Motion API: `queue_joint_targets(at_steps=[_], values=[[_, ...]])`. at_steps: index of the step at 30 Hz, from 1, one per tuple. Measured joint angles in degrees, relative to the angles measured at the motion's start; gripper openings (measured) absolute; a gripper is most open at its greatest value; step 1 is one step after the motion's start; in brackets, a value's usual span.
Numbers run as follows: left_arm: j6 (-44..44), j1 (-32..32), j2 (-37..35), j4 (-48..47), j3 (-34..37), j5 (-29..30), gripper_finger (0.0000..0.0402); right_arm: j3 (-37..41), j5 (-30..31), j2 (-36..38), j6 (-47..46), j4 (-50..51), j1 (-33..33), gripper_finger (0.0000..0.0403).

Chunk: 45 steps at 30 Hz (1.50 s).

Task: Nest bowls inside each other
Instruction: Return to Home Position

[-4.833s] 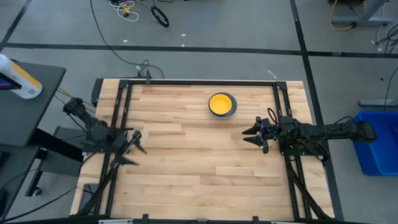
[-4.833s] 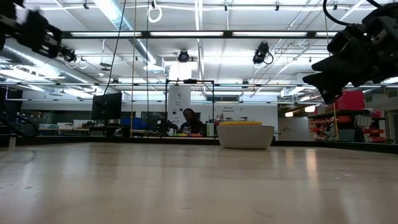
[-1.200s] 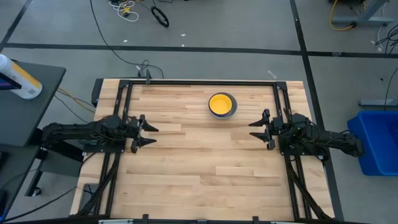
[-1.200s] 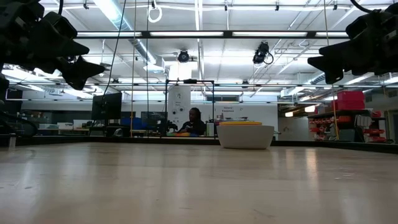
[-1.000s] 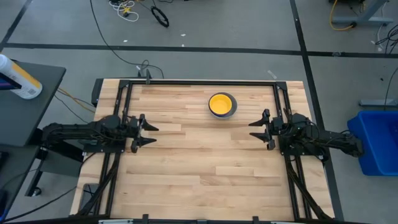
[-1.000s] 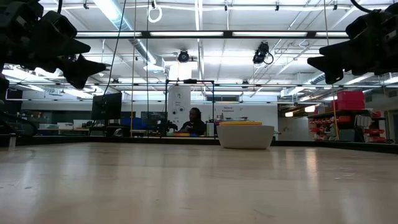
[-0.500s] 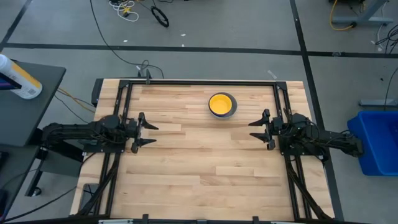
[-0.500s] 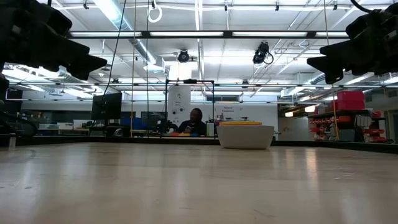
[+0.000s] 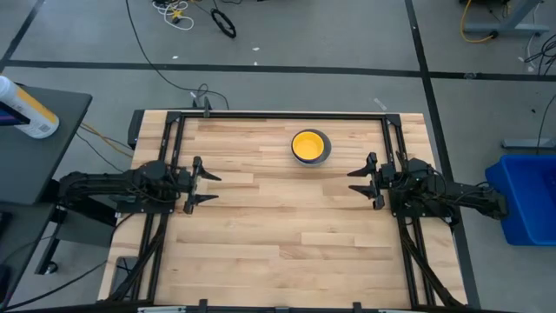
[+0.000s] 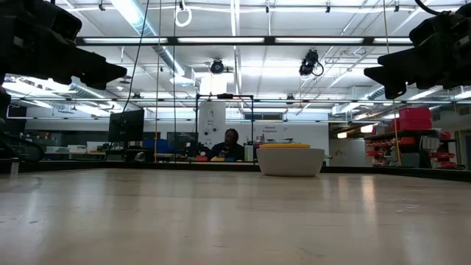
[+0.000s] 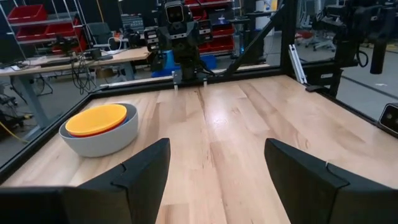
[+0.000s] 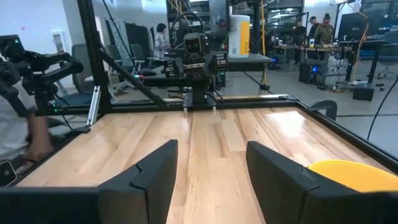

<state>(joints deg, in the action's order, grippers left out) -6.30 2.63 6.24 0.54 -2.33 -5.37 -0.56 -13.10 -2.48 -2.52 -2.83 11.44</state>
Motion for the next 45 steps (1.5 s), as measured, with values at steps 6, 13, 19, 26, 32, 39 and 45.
queue_joint_targets(at_steps=[6, 13, 19, 26, 32, 39, 45], values=[[-0.18, 0.01, 0.0, 0.02, 0.0, -0.02, 0.0267, 0.0, 0.0, 0.0, 0.0, 0.0, 0.0, 0.0194], [-0.16, 0.01, 0.0, 0.02, -0.02, -0.02, 0.0267, 0.0, 0.0, 0.0, 0.0, -0.02, 0.0, 0.0203], [-0.16, 0.0, 0.0, 0.02, -0.02, -0.02, 0.0267, 0.0, 0.0, 0.0, -0.01, 0.0, 0.0, 0.0212], [-0.16, -0.01, 0.0, 0.04, -0.02, -0.02, 0.0267, 0.0, 0.0, 0.0, 0.0, 0.0, 0.0, 0.0222], [-0.16, 0.0, 0.0, 0.04, -0.02, -0.02, 0.0267, 0.0, 0.0, 0.0, 0.0, -0.01, 0.0, 0.0228], [-0.16, 0.0, 0.0, 0.04, -0.04, -0.02, 0.0267, 0.0, 0.0, 0.0, 0.0, -0.02, 0.0, 0.0235], [-0.16, -0.02, 0.0, 0.04, -0.04, -0.02, 0.0267, 0.0, 0.0, 0.0, 0.0, 0.0, 0.0, 0.0243]])
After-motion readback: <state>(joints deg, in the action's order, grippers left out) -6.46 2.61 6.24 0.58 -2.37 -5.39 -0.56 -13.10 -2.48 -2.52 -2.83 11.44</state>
